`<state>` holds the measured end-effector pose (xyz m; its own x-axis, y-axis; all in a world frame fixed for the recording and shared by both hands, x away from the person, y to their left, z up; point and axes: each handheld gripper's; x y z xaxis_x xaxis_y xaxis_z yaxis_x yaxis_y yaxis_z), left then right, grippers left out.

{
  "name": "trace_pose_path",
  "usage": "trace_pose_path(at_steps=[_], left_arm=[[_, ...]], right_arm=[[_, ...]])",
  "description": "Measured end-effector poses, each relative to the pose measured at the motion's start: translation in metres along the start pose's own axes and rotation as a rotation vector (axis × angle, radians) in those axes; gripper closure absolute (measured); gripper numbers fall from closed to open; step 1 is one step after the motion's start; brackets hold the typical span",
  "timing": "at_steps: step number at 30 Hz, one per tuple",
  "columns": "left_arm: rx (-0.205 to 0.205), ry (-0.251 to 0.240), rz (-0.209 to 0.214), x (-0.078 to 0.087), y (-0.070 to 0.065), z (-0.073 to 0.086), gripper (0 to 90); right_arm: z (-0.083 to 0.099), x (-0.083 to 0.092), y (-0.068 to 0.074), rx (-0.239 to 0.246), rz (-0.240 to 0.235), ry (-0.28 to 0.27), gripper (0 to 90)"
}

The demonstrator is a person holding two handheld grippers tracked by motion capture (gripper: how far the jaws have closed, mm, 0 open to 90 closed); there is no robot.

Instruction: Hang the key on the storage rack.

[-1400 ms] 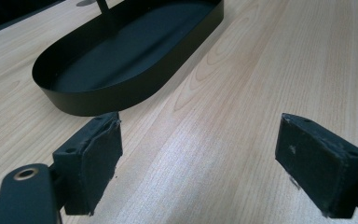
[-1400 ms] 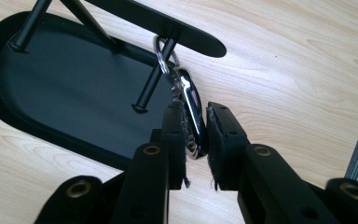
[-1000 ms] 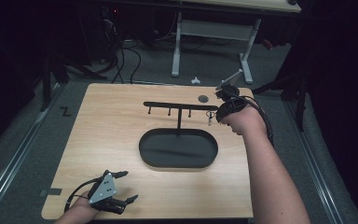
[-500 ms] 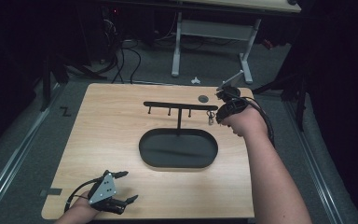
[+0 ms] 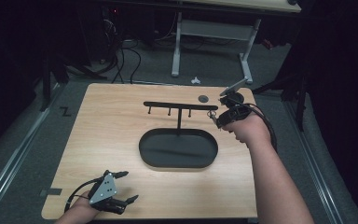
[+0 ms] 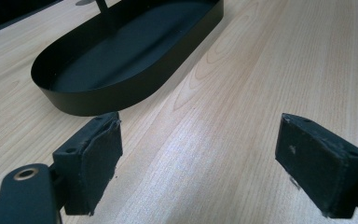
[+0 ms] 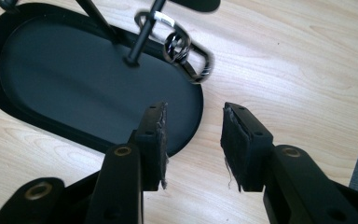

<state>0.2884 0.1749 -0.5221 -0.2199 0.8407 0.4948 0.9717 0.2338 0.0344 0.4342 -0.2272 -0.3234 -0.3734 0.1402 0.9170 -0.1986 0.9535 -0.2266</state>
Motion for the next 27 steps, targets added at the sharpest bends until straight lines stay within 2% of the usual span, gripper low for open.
trace_pose_path(at_steps=[8, 15, 19, 27], left_arm=[[0.004, -0.006, -0.004, -0.001, 0.000, 0.000, 15.2], [0.006, -0.003, -0.004, -0.001, 0.000, 0.000, 15.2], [0.008, -0.003, -0.004, -0.001, 0.000, 0.000, 15.2], [0.012, 0.001, -0.002, -0.001, 0.001, 0.000, 15.2]], right_arm=[[0.016, -0.009, 0.004, 0.003, -0.004, -0.024, 52.0], [0.036, -0.018, 0.010, 0.024, -0.001, -0.077, 43.9], [0.049, -0.027, 0.013, -0.012, -0.012, -0.093, 40.0], [0.076, -0.043, 0.020, -0.042, -0.027, -0.141, 35.1]])
Point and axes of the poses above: each handheld gripper's, and its own axes: x roughly backward along the jaws, z roughly out of its underside, y roughly to its left, and after that the axes turned 13 degrees about z, right-handed
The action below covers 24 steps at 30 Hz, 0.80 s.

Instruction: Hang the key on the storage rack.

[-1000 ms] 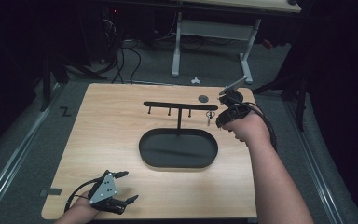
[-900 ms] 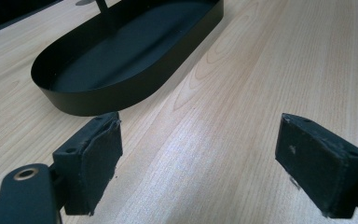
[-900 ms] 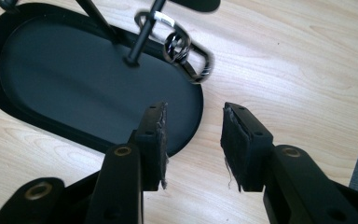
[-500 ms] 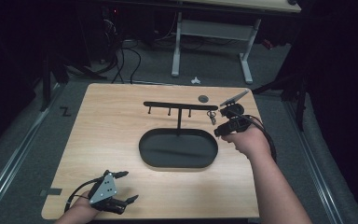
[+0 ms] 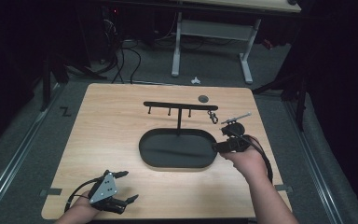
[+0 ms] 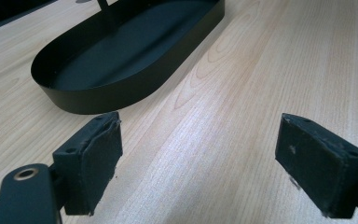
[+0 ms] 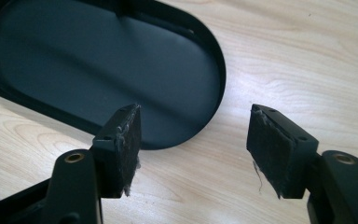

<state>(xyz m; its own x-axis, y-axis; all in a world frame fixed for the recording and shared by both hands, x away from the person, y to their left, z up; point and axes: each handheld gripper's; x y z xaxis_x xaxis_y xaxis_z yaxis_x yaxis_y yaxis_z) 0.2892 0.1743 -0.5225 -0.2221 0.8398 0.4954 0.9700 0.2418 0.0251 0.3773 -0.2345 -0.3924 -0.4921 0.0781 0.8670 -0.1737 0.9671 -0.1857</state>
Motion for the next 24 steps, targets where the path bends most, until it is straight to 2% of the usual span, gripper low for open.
trace_pose_path(at_steps=[3, 10, 13, 15, 19, 22, 24], left_arm=[[0.002, 0.001, -0.001, 0.000, 0.000, 0.000, 15.2], [0.004, 0.002, -0.002, 0.000, 0.000, 0.000, 15.2], [0.005, 0.002, -0.004, 0.000, 0.000, 0.000, 15.1], [0.005, 0.003, -0.004, 0.000, 0.000, 0.000, 15.1], [0.007, 0.006, -0.003, 0.000, 0.001, 0.000, 15.2], [0.007, 0.006, -0.003, 0.000, 0.001, 0.000, 15.2], [0.008, 0.006, -0.005, 0.000, 0.001, 0.000, 15.2]], right_arm=[[0.012, -0.005, 0.002, -0.016, -0.009, -0.023, 33.3], [0.046, -0.017, 0.007, -0.016, 0.066, -0.113, 29.7], [0.061, -0.023, 0.009, -0.029, 0.062, -0.127, 28.7], [0.071, -0.027, 0.010, -0.018, 0.080, -0.145, 28.3], [0.089, -0.036, 0.014, -0.034, 0.046, -0.162, 27.2], [0.104, -0.043, 0.019, -0.020, 0.063, -0.197, 26.1], [0.114, -0.048, 0.021, -0.038, 0.062, -0.218, 25.9]])
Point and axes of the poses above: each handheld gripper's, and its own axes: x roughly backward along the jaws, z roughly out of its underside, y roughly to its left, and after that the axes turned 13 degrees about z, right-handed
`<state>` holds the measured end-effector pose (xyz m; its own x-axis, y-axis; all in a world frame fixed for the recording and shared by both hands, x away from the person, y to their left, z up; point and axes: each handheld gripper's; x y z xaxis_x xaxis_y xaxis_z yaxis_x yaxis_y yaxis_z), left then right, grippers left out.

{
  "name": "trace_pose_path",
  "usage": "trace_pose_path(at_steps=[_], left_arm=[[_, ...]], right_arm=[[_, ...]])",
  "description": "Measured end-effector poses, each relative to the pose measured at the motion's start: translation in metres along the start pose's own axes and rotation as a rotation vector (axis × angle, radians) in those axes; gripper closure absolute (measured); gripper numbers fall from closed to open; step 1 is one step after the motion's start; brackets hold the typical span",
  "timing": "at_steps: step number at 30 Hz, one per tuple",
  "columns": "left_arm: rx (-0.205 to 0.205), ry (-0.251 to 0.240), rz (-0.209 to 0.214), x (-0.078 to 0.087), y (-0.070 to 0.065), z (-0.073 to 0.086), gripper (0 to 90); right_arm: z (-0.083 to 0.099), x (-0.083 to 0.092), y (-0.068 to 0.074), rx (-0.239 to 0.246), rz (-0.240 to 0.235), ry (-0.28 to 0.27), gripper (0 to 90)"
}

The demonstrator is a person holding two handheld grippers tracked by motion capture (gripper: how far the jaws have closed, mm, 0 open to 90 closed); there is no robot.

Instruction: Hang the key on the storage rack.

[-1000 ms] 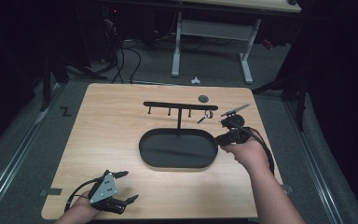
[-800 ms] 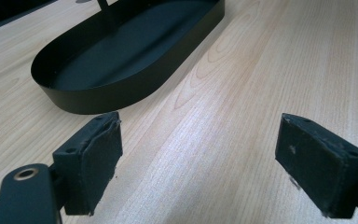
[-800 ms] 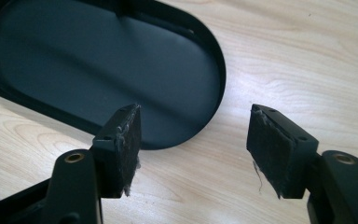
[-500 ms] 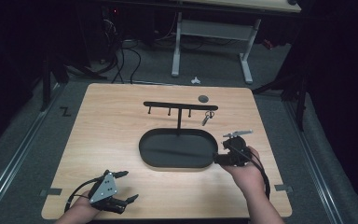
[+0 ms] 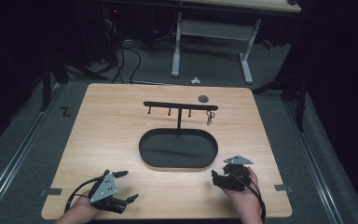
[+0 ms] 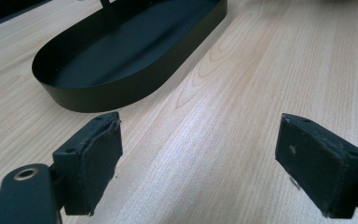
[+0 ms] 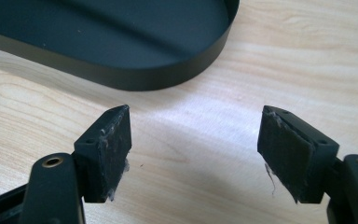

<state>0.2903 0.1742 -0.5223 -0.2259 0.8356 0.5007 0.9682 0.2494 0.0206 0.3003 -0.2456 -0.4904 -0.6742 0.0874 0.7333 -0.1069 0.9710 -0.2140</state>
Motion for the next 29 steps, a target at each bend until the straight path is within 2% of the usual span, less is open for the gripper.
trace_pose_path(at_steps=[2, 4, 8, 9, 10, 12, 17, 22, 29], left_arm=[[0.001, 0.000, -0.005, 0.000, 0.000, 0.000, 15.2], [0.004, -0.001, -0.010, 0.000, 0.000, 0.000, 15.2], [0.005, 0.000, -0.021, 0.000, -0.001, 0.000, 15.1], [0.005, 0.000, -0.021, 0.000, -0.001, 0.000, 15.2], [0.006, 0.004, -0.026, -0.001, -0.001, 0.000, 15.2], [0.007, 0.010, -0.027, -0.002, 0.000, -0.001, 15.2], [0.000, 0.012, -0.025, -0.002, -0.001, -0.001, 15.2], [-0.008, 0.001, -0.018, -0.001, -0.002, 0.000, 15.2], [-0.012, 0.003, -0.010, -0.001, -0.002, 0.000, 15.2]], right_arm=[[0.010, -0.001, 0.001, -0.032, 0.007, -0.034, 26.2], [0.019, -0.002, 0.002, -0.024, 0.047, -0.070, 26.3], [0.037, -0.001, 0.001, -0.046, 0.045, -0.131, 26.1], [0.037, -0.001, 0.001, -0.046, 0.045, -0.131, 26.1], [0.045, 0.001, -0.001, -0.060, 0.021, -0.157, 26.0], [0.050, 0.003, -0.003, -0.077, -0.013, -0.160, 25.5], [0.051, 0.001, -0.004, -0.089, -0.016, -0.188, 25.7], [0.051, 0.000, -0.004, -0.105, -0.004, -0.185, 25.9], [0.051, 0.001, -0.008, -0.124, 0.005, -0.214, 27.7]])
Point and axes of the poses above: each handheld gripper's, and its own axes: x roughly backward along the jaws, z roughly out of its underside, y roughly to its left, and after that the axes turned 13 degrees about z, right-handed
